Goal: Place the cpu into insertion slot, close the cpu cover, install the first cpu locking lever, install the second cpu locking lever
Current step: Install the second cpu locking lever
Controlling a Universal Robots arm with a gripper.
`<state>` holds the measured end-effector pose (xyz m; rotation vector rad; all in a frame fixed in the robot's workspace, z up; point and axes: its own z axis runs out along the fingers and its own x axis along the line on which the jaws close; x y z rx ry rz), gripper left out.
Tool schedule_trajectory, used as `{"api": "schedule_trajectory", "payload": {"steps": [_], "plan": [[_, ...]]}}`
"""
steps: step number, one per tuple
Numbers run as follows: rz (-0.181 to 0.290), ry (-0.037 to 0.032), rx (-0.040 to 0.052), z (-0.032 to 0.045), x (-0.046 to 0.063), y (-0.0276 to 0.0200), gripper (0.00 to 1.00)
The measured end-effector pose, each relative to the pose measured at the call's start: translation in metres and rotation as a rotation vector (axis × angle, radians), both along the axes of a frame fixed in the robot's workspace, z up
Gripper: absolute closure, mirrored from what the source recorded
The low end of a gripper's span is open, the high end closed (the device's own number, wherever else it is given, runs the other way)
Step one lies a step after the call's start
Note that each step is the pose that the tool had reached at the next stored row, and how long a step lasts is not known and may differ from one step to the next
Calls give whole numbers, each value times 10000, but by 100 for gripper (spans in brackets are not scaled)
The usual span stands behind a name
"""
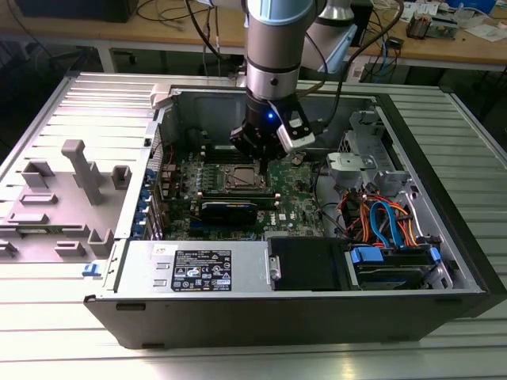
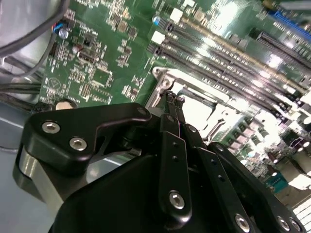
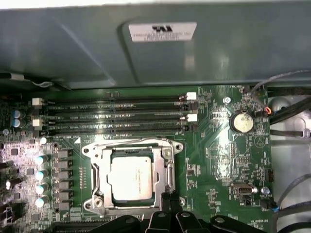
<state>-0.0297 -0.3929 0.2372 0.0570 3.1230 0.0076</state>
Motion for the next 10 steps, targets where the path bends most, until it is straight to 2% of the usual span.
{"api": "schedule_trajectory", "payload": {"steps": [6,10], "plan": [[0,15,0,43,0,-45,89],[0,16,-1,45,0,-132,89]]}}
